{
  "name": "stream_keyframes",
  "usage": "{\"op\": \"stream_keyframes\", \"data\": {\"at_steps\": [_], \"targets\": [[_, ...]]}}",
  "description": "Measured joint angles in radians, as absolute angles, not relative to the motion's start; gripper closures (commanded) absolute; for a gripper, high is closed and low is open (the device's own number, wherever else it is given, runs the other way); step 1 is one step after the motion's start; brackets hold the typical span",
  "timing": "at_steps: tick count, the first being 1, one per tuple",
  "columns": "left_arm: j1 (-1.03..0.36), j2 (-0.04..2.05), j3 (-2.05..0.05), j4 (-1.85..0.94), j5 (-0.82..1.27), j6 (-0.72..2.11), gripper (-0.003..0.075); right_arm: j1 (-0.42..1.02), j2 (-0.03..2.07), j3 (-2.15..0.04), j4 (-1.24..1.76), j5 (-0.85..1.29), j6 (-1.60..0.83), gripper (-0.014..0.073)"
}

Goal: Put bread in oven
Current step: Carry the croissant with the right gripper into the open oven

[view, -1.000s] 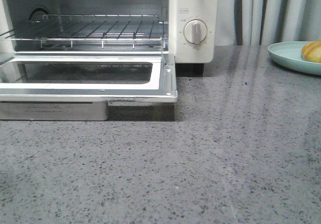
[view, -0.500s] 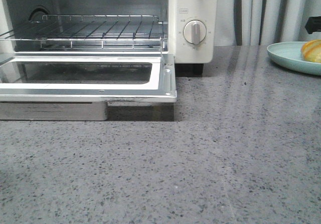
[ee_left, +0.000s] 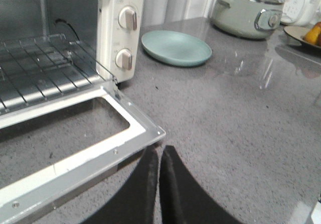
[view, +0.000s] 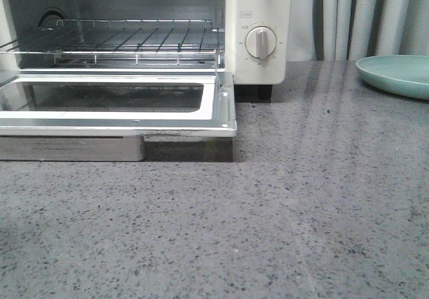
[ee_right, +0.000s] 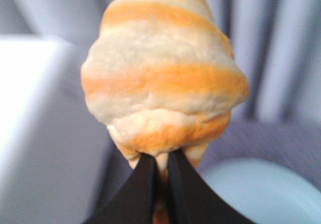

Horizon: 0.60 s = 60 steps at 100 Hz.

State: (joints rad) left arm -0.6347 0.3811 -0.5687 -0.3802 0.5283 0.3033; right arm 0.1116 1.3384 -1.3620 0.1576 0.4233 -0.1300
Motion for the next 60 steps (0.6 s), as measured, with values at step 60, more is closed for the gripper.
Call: {"op": "stream_keyframes", "data": {"at_steps": [60], "targets": [[-0.635,0.381,-0.569,-0.396,0.487,0.303,0.0742,0.768,1.533,-1.432,0.162,0.568,-0.225,0.0662]]}}
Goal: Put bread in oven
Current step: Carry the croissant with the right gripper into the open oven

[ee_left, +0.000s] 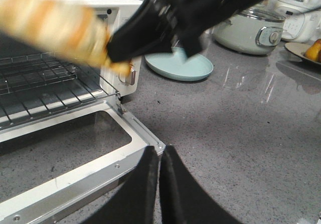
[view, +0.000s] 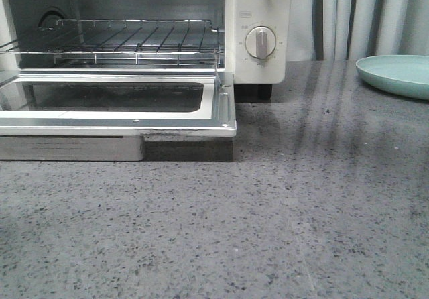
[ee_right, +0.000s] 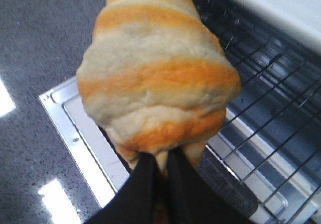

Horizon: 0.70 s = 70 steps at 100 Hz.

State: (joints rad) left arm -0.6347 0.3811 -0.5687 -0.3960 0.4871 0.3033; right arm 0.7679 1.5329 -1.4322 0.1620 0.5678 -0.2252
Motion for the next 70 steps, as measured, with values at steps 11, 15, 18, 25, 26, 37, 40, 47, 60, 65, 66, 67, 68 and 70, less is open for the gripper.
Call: {"op": "stream_keyframes", "data": {"at_steps": [11,15,18,25,26,37,40,47,60,65,66,67,68,70], "targets": [[-0.635,0.381,-0.569,-0.408,0.487,0.303,0.0742,0.768,1.604,-1.432,0.160,0.560,-0.226,0.0662],[-0.635,0.381,-0.569,-0.412,0.487,0.303,0.0742,0.766,1.621,-1.432,0.160,0.548,-0.226,0.0662],[-0.635,0.381,-0.569,-0.414,0.487,0.303,0.0742,0.763,1.637,-1.432,0.160,0.538,-0.226,0.0662],[-0.635,0.381,-0.569,-0.423,0.487,0.303,0.0742,0.751,1.666,-1.432,0.160,0.510,-0.226,0.0662],[-0.635,0.381,-0.569,-0.424,0.487,0.303,0.0742,0.751,1.666,-1.432,0.160,0.504,-0.226,0.0662],[-0.635,0.381,-0.569,-0.432,0.502,0.303,0.0742,0.723,1.706,-1.432,0.160,0.442,-0.226,0.0662],[-0.635,0.381,-0.569,-0.434,0.509,0.303,0.0742,0.719,1.709,-1.432,0.160,0.426,-0.226,0.0662],[-0.635,0.381,-0.569,-0.436,0.521,0.303,0.0742,0.709,1.720,-1.432,0.160,0.397,-0.226,0.0662],[-0.635,0.381,-0.569,-0.436,0.529,0.303,0.0742,0.699,1.728,-1.432,0.160,0.377,-0.226,0.0660],[-0.635,0.381,-0.569,-0.436,0.532,0.303,0.0742,0.699,1.731,-1.432,0.160,0.372,-0.226,0.0660],[-0.635,0.381,-0.569,-0.436,0.532,0.303,0.0742,0.699,1.733,-1.432,0.160,0.372,-0.226,0.0660],[-0.635,0.381,-0.569,-0.436,0.532,0.303,0.0742,0.699,1.735,-1.432,0.160,0.370,-0.226,0.0660],[-0.635,0.381,-0.569,-0.436,0.532,0.303,0.0742,0.699,1.735,-1.432,0.160,0.370,-0.226,0.0660],[-0.635,0.381,-0.569,-0.436,0.534,0.303,0.0742,0.699,1.740,-1.432,0.160,0.368,-0.226,0.0660]]}}
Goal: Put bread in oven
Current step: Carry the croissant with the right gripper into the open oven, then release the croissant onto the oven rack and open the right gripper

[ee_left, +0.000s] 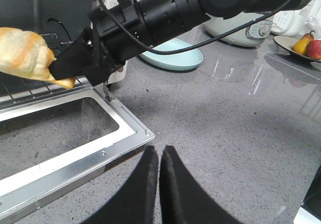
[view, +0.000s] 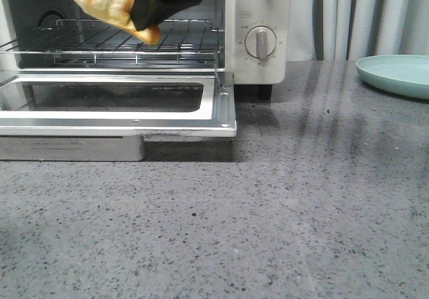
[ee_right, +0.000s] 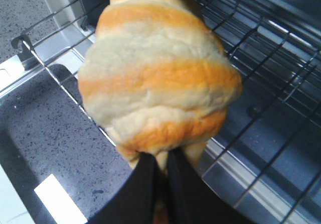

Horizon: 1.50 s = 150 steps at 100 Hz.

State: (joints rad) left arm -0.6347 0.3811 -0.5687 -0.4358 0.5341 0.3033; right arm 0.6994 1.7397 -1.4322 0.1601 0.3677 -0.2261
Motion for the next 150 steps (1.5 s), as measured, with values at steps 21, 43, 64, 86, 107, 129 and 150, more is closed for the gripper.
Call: {"op": "stream_keyframes", "data": {"at_steps": [21,43,64,86,107,129,150], "targets": [[-0.635,0.381,-0.569,-0.445,0.536,0.303,0.0742,0.684,1.768,-1.432,0.178,0.333,-0.228,0.0660],[-0.635,0.381,-0.569,-0.461,0.543,0.303,0.0742,0.666,1.778,-1.432,0.248,0.281,-0.228,0.0589],[-0.635,0.381,-0.569,-0.465,0.575,0.303,0.0742,0.665,1.778,-1.432,0.293,0.270,-0.228,0.0025],[-0.635,0.381,-0.569,-0.473,0.577,0.303,0.0742,0.664,1.778,-1.432,0.312,0.288,-0.228,-0.0002],[-0.635,0.381,-0.569,-0.472,0.535,0.303,0.0742,0.671,1.725,-1.432,0.314,0.412,-0.228,0.0373],[-0.635,0.347,-0.569,-0.397,0.470,0.303,0.0742,0.764,1.570,-1.359,0.310,0.448,-0.228,0.0652],[-0.635,0.230,-0.569,-0.252,0.450,0.303,0.0742,0.824,1.235,-1.083,0.245,0.326,-0.228,0.0642]]}}
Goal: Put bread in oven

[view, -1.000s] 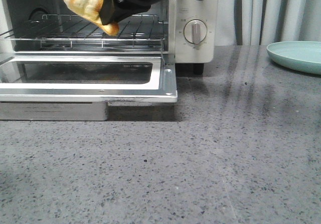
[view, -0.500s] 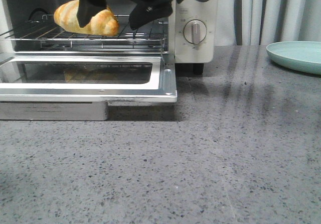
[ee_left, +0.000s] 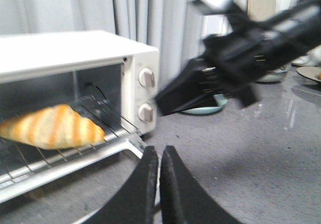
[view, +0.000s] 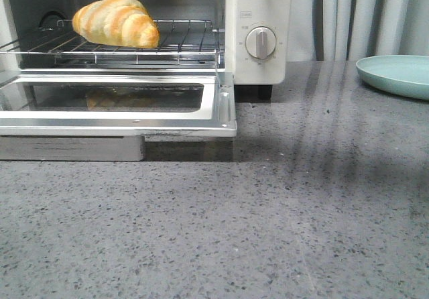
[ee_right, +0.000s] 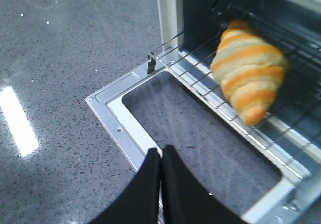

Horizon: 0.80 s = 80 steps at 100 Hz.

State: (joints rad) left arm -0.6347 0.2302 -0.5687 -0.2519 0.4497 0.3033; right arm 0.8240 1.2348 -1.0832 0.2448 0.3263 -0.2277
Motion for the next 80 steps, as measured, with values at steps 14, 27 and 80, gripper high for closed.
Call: {"op": "stream_keyframes", "data": {"at_steps": [14,27,80], "targets": [[-0.635,0.150,-0.556,-0.172,0.460,0.257,0.0742,0.814,0.931,-0.852,0.120,0.253,-0.228,0.0642],[-0.635,0.113,-0.514,-0.090,0.461,0.175,0.0742,0.749,0.669,-0.679,0.046,0.239,-0.228,0.0642],[-0.635,0.113,-0.351,0.000,0.306,0.146,0.0741,0.521,0.136,-0.378,-0.005,0.301,-0.228,0.0642]]}}
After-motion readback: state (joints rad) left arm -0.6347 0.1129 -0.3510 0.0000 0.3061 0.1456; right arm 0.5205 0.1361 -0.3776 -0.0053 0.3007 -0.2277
